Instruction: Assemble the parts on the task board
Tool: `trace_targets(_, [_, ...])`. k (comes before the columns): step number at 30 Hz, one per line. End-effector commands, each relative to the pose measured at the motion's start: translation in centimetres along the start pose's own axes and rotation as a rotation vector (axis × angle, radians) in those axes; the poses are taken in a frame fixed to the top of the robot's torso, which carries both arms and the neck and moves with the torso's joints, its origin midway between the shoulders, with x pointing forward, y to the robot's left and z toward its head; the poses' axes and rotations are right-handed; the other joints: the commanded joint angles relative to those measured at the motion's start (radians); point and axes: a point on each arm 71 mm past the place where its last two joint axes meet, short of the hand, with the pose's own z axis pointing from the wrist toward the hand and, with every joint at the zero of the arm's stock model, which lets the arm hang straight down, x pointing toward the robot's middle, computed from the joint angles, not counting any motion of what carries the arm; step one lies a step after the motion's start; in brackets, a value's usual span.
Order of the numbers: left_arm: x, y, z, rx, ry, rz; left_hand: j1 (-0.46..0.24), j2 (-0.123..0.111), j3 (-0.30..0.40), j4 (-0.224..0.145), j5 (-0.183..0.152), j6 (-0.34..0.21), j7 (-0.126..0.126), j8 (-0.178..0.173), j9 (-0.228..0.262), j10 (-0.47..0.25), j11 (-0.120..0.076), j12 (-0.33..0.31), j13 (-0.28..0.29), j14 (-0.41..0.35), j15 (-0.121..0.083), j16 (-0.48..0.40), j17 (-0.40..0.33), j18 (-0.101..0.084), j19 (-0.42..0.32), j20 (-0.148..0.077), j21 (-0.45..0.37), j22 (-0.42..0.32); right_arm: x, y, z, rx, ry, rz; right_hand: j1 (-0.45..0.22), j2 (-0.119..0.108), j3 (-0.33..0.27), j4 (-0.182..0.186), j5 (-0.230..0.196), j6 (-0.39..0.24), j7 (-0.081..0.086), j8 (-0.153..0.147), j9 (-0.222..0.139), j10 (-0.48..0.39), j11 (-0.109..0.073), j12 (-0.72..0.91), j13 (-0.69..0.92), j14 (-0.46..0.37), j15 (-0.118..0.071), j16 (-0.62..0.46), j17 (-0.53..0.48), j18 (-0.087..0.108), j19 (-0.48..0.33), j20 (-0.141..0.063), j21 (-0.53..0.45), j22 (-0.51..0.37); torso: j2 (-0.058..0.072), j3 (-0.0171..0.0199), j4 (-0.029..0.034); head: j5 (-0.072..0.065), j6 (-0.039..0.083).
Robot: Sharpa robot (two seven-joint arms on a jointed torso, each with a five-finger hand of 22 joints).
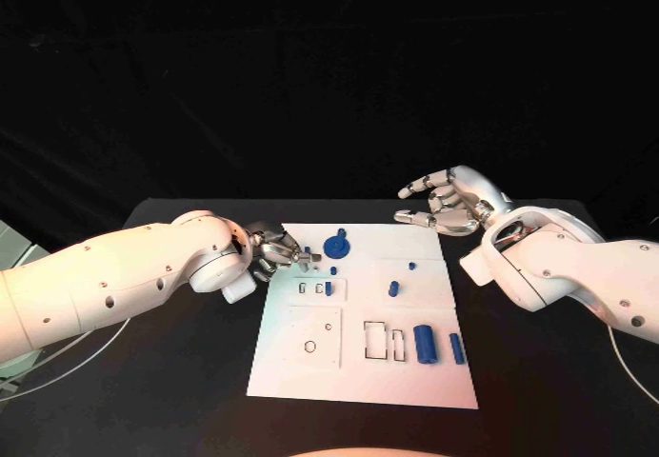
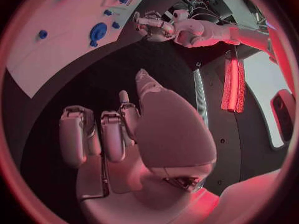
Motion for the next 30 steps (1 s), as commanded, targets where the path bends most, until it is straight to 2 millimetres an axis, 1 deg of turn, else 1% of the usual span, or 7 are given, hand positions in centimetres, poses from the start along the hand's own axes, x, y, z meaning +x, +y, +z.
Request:
trace_targets(1, [0.3, 0.1, 0.4, -0.132, 0.05, 0.179, -0.018, 0.001, -0.012, -0.001, 0.002, 0.0, -0.008, 0.006, 0.007, 0.008, -0.002, 0.005, 0.004, 0.06, -0.007, 0.004, 0.147, -0.017, 0.008, -0.001, 0.004, 0.005, -0.4, -0.3, 0.2, 0.019, 0.002, 0.043, 0.01, 0.003, -0.004, 0.0, 0.0, 0.01, 0.0, 0.007, 0.001, -0.006, -0.002, -0.002, 0.067, 0.085, 0.004, -0.007, 0.193, 0.006, 0.032, 0.007, -0.002, 0.182, -0.003, 0.0014, -0.0029, 0.002, -0.004])
trace_targets(3, [0.5, -0.3, 0.8, -0.142, 0.056, 0.204, -0.024, 0.003, -0.016, -0.001, 0.002, 0.0, -0.009, 0.008, 0.01, 0.009, -0.002, 0.006, 0.004, 0.06, -0.007, 0.004, 0.147, -0.017, 0.009, -0.002, 0.004, 0.006, -0.6, -0.5, 0.3, 0.027, -0.003, 0.04, 0.01, 0.003, -0.004, 0.0, 0.0, 0.01, 0.0, 0.007, 0.001, -0.006, -0.002, -0.002, 0.067, 0.085, 0.004, -0.007, 0.193, 0.006, 0.032, 0.007, -0.002, 0.182, -0.002, 0.0037, -0.0036, 0.003, -0.005])
trace_targets(6, [0.7, -1.0, 1.2, -0.151, 0.058, 0.229, -0.035, 0.003, -0.024, -0.001, 0.001, -0.001, -0.01, 0.01, 0.015, 0.009, -0.003, 0.006, 0.004, 0.06, -0.008, 0.004, 0.148, -0.017, 0.009, -0.003, 0.004, 0.007, -0.8, -0.6, 0.4, 0.034, -0.005, 0.037, 0.009, 0.001, -0.006, 0.001, -0.001, 0.01, 0.0, 0.008, 0.002, -0.008, -0.002, -0.005, 0.064, 0.085, 0.003, -0.008, 0.191, 0.007, 0.03, 0.006, -0.006, 0.18, -0.002, 0.0024, -0.0039, 0.001, -0.005])
trace_targets(8, [0.7, -1.4, 1.5, -0.154, 0.058, 0.242, -0.037, 0.004, -0.026, 0.0, 0.001, -0.001, -0.01, 0.011, 0.017, 0.009, -0.003, 0.006, 0.004, 0.06, -0.008, 0.004, 0.147, -0.017, 0.009, -0.003, 0.004, 0.007, -0.8, -0.6, 0.4, 0.04, -0.005, 0.034, 0.009, 0.001, -0.006, 0.001, -0.001, 0.01, 0.0, 0.008, 0.002, -0.008, -0.002, -0.005, 0.064, 0.085, 0.003, -0.008, 0.191, 0.007, 0.03, 0.006, -0.006, 0.18, -0.001, 0.0006, -0.0022, 0.0, -0.005])
trace_targets(12, [1.0, -2.1, 1.9, -0.156, 0.066, 0.264, -0.045, 0.005, -0.031, 0.0, -0.001, -0.001, -0.011, 0.013, 0.021, 0.009, -0.004, 0.006, 0.004, 0.06, -0.009, 0.004, 0.149, -0.018, 0.011, -0.003, 0.005, 0.009, -0.9, -0.8, 0.5, 0.048, -0.005, 0.026, 0.008, 0.0, -0.007, 0.002, -0.001, 0.009, 0.0, 0.008, 0.002, -0.008, -0.002, -0.005, 0.064, 0.084, 0.003, -0.008, 0.19, 0.007, 0.03, 0.006, -0.007, 0.18, 0.0, 0.0016, -0.0022, -0.002, -0.007])
trace_targets(14, [1.2, -2.4, 2.1, -0.156, 0.073, 0.273, -0.048, 0.006, -0.033, 0.0, -0.002, -0.002, -0.011, 0.014, 0.023, 0.007, -0.004, 0.004, 0.002, 0.06, -0.009, 0.004, 0.148, -0.018, 0.011, -0.004, 0.005, 0.01, -0.9, -0.8, 0.6, 0.051, -0.005, 0.023, 0.007, -0.001, -0.008, 0.002, -0.001, 0.009, 0.0, 0.008, 0.002, -0.008, -0.002, -0.005, 0.064, 0.084, 0.003, -0.008, 0.19, 0.007, 0.03, 0.006, -0.007, 0.18, 0.0, 0.001, -0.0013, -0.003, -0.008])
trace_targets(30, [2.5, -3.9, 2.8, -0.149, 0.136, 0.316, -0.055, 0.01, -0.037, -0.001, -0.002, -0.004, -0.011, 0.015, 0.026, 0.001, -0.004, -0.001, -0.007, 0.061, -0.009, 0.005, 0.151, -0.019, 0.015, -0.004, 0.007, 0.016, -0.9, -1.1, 0.8, 0.068, -0.001, 0.009, 0.006, -0.001, -0.009, 0.003, -0.001, 0.008, 0.0, 0.008, 0.002, -0.008, -0.002, -0.005, 0.063, 0.084, 0.003, -0.009, 0.189, 0.007, 0.029, 0.006, -0.008, 0.179, -0.001, 0.0009, 0.0001, -0.005, -0.014])
